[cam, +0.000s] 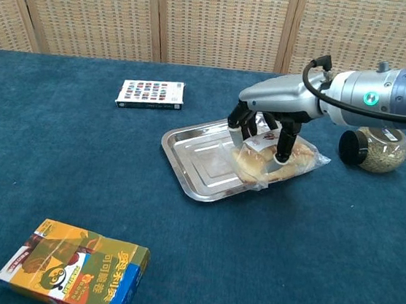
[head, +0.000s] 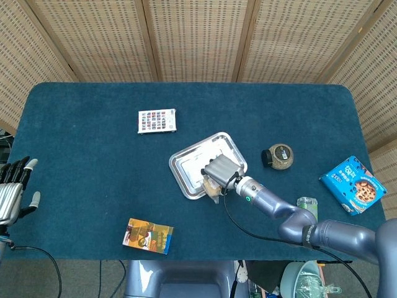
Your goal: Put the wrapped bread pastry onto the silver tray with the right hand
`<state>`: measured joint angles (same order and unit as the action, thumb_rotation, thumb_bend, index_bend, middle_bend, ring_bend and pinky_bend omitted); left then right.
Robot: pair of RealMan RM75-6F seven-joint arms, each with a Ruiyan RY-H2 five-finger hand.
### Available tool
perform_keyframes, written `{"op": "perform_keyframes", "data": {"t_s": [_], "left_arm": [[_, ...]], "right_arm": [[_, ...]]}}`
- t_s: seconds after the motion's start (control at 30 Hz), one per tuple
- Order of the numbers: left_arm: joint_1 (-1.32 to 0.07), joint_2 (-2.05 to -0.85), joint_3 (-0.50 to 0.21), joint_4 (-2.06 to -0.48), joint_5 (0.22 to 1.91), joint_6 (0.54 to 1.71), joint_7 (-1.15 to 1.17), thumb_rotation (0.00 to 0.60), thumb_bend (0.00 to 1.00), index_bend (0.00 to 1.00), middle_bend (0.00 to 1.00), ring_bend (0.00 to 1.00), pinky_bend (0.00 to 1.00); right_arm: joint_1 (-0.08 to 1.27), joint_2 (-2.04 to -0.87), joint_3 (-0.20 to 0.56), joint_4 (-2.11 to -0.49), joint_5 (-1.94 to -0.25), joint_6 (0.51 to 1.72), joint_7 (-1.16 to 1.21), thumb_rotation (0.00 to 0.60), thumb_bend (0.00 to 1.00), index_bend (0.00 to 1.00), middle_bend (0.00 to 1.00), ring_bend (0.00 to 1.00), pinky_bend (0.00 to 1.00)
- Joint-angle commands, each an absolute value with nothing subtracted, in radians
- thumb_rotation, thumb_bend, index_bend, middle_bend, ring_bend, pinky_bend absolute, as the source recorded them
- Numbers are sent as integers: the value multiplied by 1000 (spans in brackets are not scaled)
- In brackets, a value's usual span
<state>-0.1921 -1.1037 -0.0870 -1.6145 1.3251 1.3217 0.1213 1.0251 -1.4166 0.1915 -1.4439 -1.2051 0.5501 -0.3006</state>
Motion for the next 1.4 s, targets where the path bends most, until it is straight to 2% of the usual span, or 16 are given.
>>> {"op": "perform_keyframes", "data": {"t_s": [0.03,0.7,1.0,1.4], "left_arm": [[-194,-1105,-89,-1607,1317,1315,115,600,495,0,0,0,0],[-209,-1109,-101,-1570,1258,1261,83,600,495,0,0,0,0],[-213,-1110,-103,-1551,1239,1240,63,600,495,0,0,0,0],[-207,-1108,-102,-1546,1241,1248,51,600,495,0,0,0,0]], "right_arm": [[1043,-1439,193,-1407,-1221,535,-264,600,227,451,474,356,488],[1139,-1535,187,-1169,-1328,459,-47,600,227,451,474,356,488],[1170,-1577,174,-1073,-1394,460,68,600,227,451,475,356,488],[1184,-1597,148,-1027,-1443,484,144,600,227,451,475,356,488]]}}
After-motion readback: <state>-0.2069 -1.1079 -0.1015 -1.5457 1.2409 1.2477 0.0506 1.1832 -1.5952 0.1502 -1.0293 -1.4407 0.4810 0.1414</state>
